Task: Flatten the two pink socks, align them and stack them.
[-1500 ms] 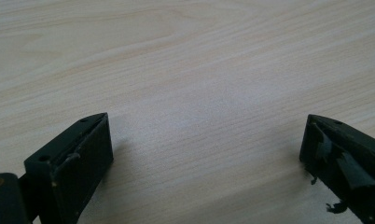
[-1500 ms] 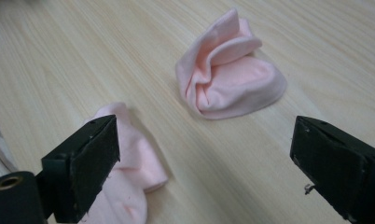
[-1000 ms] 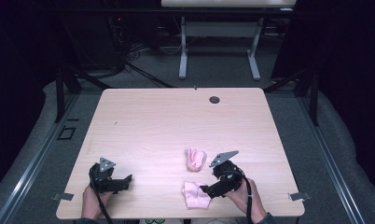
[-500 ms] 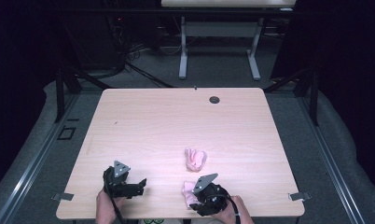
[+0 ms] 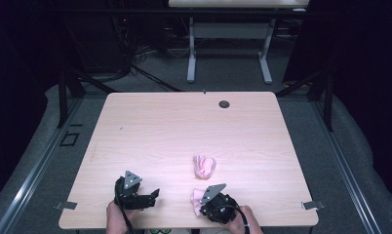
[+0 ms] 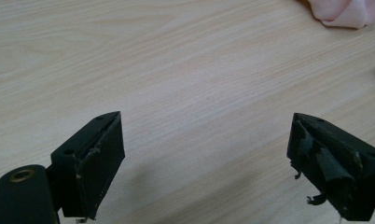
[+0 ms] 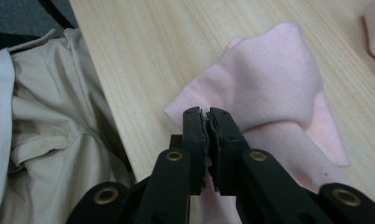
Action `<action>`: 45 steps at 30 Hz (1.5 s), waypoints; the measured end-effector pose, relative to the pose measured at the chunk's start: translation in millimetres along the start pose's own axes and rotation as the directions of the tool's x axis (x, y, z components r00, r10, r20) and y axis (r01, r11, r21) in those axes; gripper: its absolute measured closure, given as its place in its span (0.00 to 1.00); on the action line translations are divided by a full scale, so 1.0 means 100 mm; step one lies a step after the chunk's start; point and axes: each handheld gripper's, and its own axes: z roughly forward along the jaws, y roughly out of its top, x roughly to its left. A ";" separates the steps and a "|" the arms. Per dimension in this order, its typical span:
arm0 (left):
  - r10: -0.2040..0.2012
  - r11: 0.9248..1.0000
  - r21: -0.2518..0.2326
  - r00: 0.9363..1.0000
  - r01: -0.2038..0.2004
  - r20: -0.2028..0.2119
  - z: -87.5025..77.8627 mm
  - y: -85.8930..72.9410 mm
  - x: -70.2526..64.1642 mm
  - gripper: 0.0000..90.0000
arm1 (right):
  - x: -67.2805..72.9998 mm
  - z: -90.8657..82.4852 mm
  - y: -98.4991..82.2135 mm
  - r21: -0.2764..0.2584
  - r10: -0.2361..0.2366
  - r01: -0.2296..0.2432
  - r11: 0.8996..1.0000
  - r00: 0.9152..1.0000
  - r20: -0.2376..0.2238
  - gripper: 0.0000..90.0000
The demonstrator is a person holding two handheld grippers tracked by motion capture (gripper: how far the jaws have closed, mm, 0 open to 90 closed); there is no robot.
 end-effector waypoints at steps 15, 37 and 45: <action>0.061 0.998 -0.010 0.995 -0.060 0.083 0.06 0.10 -0.27 0.15 | -0.18 -0.49 0.12 -0.212 0.134 -0.138 0.967 0.990 -0.033 0.96; 0.125 0.989 0.033 0.941 -0.142 0.315 0.50 0.35 -0.99 0.63 | -0.51 -0.68 0.03 -0.326 0.288 -0.294 0.898 0.955 -0.070 0.96; 0.097 0.994 0.020 0.935 -0.111 0.342 0.61 0.36 -1.04 0.98 | -0.59 -0.71 -0.09 -0.346 0.332 -0.342 0.874 0.939 -0.088 0.96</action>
